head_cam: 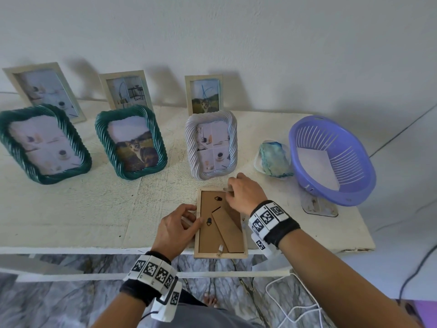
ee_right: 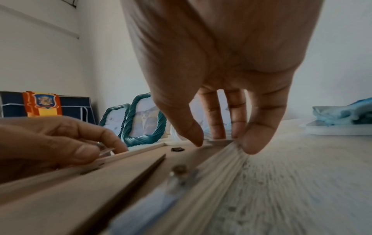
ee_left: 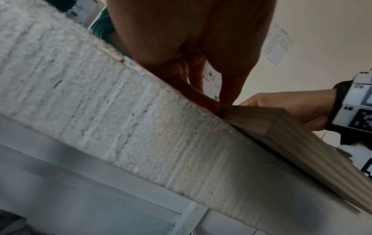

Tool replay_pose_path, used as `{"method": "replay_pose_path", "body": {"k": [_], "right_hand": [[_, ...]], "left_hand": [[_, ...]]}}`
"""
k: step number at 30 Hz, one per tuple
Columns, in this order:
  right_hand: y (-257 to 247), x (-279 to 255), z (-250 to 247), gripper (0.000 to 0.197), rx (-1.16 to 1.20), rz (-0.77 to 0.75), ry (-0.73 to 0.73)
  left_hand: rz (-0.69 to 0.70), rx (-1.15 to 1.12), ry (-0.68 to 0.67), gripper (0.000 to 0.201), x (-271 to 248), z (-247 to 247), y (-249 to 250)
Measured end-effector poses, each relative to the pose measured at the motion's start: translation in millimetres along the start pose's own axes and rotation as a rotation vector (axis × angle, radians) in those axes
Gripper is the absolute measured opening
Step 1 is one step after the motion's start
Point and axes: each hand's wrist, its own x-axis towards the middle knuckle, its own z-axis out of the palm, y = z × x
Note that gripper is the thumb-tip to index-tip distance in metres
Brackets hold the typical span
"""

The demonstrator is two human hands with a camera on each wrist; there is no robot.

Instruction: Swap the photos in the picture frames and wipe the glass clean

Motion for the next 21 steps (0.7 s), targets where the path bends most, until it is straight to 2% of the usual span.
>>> {"method": "replay_pose_path", "body": {"k": [6, 10, 12, 15, 18, 21], "right_hand": [[11, 12, -6, 0.004, 0.007, -0.055, -0.056], [15, 16, -11, 0.004, 0.045, -0.047, -0.073], [13, 11, -11, 0.013, 0.04, -0.041, -0.051], [4, -15, -7, 0.031, -0.026, -0.064, 0.035], [-10, -58, -2, 0.021, -0.018, -0.157, 0.152], [-19, -103, 11, 0.027, 0.01, -0.233, 0.122]], "left_hand": [[0.014, -0.012, -0.001, 0.023, 0, 1, -3], [0.021, -0.044, 0.002, 0.024, 1, 0, -3], [0.01, -0.066, 0.001, 0.024, 2, 0, -4], [-0.008, -0.103, -0.006, 0.025, 3, 0, -5], [-0.015, -0.11, -0.014, 0.027, 3, 0, -5], [-0.019, -0.115, -0.016, 0.027, 2, 0, -7]]}}
